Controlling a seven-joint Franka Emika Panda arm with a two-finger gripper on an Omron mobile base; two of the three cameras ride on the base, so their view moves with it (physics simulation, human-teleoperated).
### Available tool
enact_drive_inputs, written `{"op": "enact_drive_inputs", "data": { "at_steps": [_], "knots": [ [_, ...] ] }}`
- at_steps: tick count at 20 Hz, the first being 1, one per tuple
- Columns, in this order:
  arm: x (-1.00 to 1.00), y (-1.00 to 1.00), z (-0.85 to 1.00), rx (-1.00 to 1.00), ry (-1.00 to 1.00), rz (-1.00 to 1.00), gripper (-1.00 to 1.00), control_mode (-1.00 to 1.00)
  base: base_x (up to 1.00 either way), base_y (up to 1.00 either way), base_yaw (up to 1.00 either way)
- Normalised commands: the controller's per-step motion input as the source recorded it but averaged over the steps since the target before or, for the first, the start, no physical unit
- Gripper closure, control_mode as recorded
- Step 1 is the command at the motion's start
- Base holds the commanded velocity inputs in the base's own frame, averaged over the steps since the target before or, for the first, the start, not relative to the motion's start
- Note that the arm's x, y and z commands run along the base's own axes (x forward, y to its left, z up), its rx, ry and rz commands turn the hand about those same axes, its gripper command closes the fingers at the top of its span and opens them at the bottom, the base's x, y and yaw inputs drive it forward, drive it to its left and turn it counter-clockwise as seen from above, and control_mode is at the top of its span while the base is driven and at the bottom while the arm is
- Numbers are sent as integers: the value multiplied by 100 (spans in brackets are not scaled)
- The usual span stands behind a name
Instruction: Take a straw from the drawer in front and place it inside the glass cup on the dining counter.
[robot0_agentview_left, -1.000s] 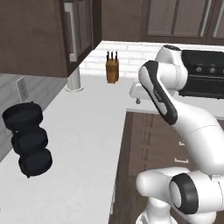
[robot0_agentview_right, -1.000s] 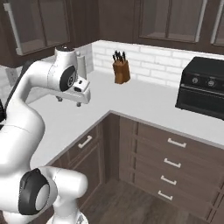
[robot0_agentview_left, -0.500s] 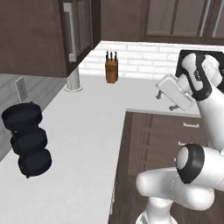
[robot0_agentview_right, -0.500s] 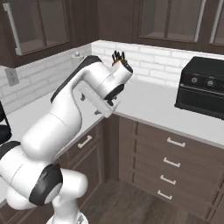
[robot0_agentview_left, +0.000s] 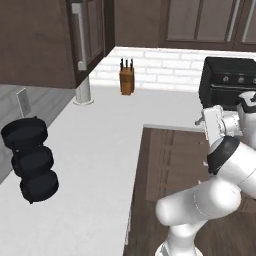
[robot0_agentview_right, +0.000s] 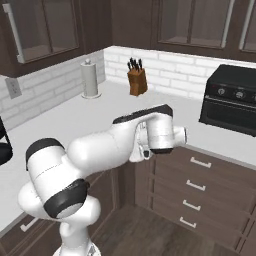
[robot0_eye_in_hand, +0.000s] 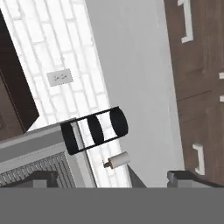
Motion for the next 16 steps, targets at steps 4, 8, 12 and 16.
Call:
{"op": "enact_drive_inputs", "data": {
  "at_steps": [4,8,12,16],
  "knots": [
    [0,2,-78,37,-9,-1,-100,-100,0,0,0],
    [0,18,-52,13,-25,0,-100,-100,0,0,0],
    [8,28,-42,1,-25,0,-100,-100,0,0,0],
    [12,45,-43,0,-24,-2,-100,-100,0,0,0]
  ]
}}
